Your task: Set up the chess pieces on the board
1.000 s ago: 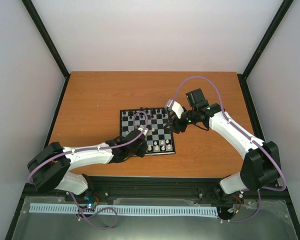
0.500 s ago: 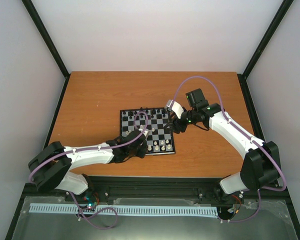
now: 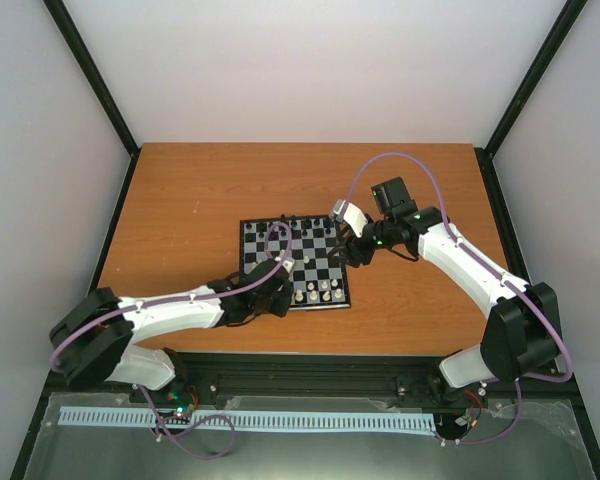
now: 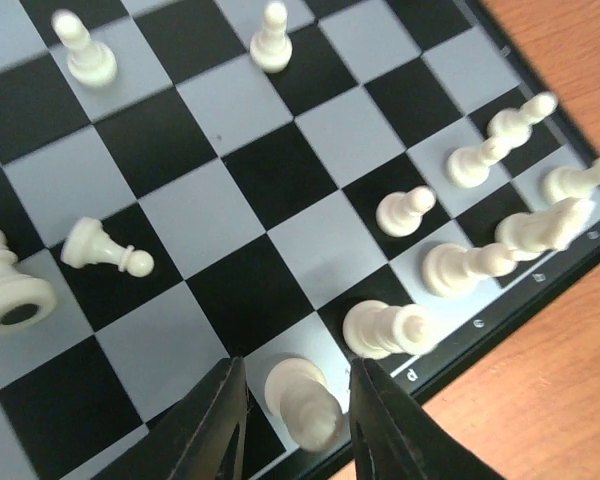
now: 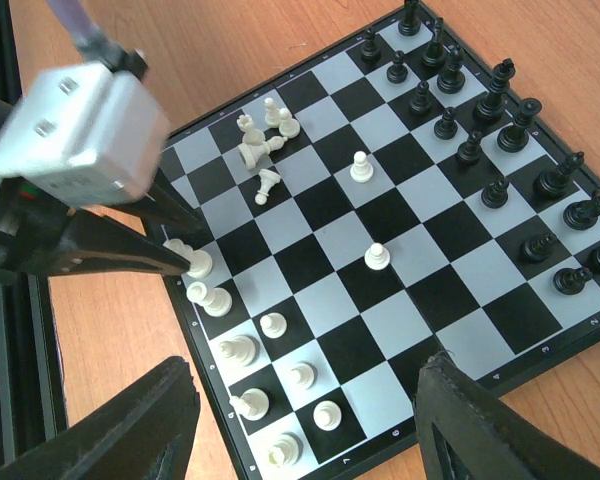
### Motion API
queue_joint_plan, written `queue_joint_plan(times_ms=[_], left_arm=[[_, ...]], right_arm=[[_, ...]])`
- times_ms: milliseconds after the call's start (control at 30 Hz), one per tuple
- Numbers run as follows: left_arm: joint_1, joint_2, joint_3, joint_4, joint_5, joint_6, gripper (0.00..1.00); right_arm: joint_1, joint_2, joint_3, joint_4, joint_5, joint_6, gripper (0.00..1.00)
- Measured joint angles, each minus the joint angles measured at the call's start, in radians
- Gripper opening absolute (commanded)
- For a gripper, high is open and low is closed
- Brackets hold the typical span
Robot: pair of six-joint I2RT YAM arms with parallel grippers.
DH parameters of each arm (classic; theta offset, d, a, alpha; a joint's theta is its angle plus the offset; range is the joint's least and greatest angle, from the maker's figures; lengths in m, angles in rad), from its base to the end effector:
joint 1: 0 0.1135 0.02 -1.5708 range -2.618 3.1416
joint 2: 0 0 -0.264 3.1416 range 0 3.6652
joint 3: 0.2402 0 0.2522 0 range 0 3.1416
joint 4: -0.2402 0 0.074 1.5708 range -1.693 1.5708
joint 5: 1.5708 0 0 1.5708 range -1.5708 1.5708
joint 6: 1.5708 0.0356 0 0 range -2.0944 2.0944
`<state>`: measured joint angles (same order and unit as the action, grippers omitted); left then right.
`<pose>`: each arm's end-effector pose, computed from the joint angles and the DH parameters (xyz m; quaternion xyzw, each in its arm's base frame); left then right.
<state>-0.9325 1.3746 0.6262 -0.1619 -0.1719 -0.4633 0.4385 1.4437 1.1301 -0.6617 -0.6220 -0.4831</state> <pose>0.1573 -0.2018 0.1636 0.1920 0.9231 -0.1454 0.2997 0.2590 0.1444 0.2717 -0.4851 0.7753 0.2862 0.2858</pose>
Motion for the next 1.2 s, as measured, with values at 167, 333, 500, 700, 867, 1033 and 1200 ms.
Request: queue_joint_plan(times_ms=[167,333,500,700,867,1033,1200], left_arm=[[0.000,-0.129,0.039,-0.082,-0.009,0.001,0.42],[0.000,-0.243,0.166,-0.200,-0.029,0.001,0.52],[0.002,-0.235,0.407,-0.403,-0.100,0.018,0.56],[0.109,-0.141,0.681,-0.573,-0.128,0.055,0.54],[0.306,-0.117,0.608,-0.589,-0.043,0.073,0.48],[0.430,-0.086,0.481,-0.602,0.056,0.081,0.47],[0.438,-0.095,0.471,-0.598,0.067,0.088,0.48]], right_arm=[[0.000,0.001,0.000,0.000,0.000,-0.001,0.60],[0.000,0.007,0.000,-0.001,0.000,-0.006,0.60],[0.000,0.014,0.000,-0.002,0.000,-0.008,0.58],[0.000,0.020,0.000,-0.007,0.006,-0.014,0.56],[0.000,0.058,0.015,-0.018,0.045,-0.016,0.52],[0.010,0.166,0.090,-0.046,0.114,-0.026,0.49],[0.052,0.297,0.196,-0.083,0.193,-0.034,0.48]])
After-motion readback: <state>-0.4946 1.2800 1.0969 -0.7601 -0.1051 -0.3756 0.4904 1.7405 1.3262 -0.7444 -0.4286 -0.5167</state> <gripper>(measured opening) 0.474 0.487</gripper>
